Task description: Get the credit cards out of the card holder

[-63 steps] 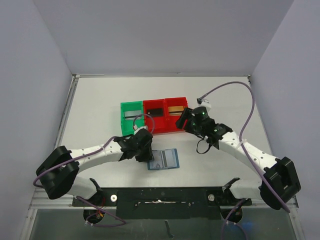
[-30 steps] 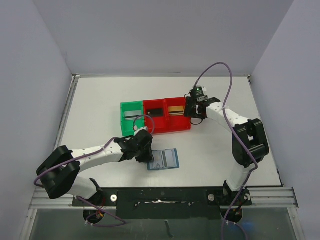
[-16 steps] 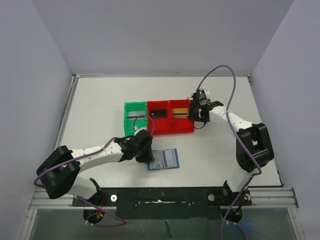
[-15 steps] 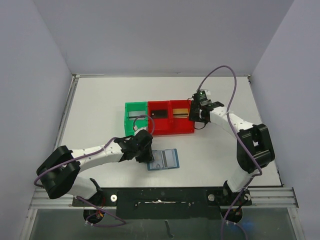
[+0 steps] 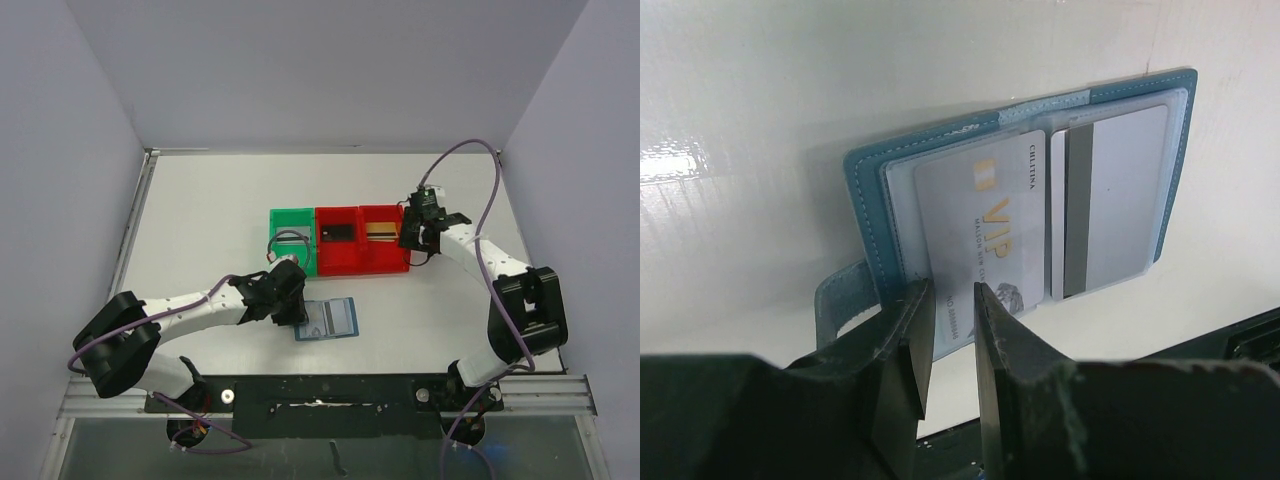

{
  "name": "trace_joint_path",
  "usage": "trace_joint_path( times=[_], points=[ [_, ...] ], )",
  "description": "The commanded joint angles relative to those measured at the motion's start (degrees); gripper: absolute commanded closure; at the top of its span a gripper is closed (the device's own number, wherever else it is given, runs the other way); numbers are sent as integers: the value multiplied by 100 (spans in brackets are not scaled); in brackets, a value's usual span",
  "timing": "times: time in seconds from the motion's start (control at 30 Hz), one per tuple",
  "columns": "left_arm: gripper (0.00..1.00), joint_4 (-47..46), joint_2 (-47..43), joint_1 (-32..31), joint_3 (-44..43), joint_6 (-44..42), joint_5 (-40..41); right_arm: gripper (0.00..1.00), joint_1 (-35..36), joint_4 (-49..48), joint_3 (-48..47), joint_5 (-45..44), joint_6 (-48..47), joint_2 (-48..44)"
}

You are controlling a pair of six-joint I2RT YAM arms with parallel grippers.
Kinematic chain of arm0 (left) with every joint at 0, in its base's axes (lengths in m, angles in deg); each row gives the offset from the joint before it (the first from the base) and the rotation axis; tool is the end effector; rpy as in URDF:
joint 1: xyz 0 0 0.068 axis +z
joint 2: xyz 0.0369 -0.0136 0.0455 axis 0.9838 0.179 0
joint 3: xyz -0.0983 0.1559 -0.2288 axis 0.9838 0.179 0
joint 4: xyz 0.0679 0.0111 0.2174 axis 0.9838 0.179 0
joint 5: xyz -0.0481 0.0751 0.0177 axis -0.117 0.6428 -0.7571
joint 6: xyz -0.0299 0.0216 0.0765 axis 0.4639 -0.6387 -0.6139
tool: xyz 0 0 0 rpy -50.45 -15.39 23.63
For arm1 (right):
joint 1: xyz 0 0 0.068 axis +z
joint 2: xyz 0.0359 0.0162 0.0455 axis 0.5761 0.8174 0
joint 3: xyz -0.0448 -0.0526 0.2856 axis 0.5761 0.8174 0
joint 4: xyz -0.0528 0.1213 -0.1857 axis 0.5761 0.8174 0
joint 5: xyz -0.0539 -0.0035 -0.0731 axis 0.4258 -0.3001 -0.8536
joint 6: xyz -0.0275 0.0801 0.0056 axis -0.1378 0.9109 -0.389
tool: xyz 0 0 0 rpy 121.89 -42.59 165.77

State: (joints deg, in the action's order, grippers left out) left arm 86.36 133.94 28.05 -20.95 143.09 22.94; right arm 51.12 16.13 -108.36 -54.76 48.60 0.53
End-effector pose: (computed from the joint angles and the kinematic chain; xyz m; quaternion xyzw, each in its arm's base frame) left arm 0.1565 -0.1917 0.1805 -0.0458 0.9649 -0.1937 0.1715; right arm 0.3006 0.0683 0.2256 0.1319 0.9437 0.0046 0.3032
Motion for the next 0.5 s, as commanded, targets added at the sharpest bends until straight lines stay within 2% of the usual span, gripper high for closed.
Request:
trace_joint_path(
  times=[0.0, 0.3, 0.47],
  points=[
    [78, -171, -116, -42, -78, -92, -18, 57, -199, -212, -17, -4, -308, -323],
    [78, -196, -133, -48, -48, -106, -81, 55, -281, -214, -142, 290, -502, -340],
    [78, -192, -167, -50, -20, -123, -120, 44, -281, -143, -338, 688, -743, -684]
  ],
)
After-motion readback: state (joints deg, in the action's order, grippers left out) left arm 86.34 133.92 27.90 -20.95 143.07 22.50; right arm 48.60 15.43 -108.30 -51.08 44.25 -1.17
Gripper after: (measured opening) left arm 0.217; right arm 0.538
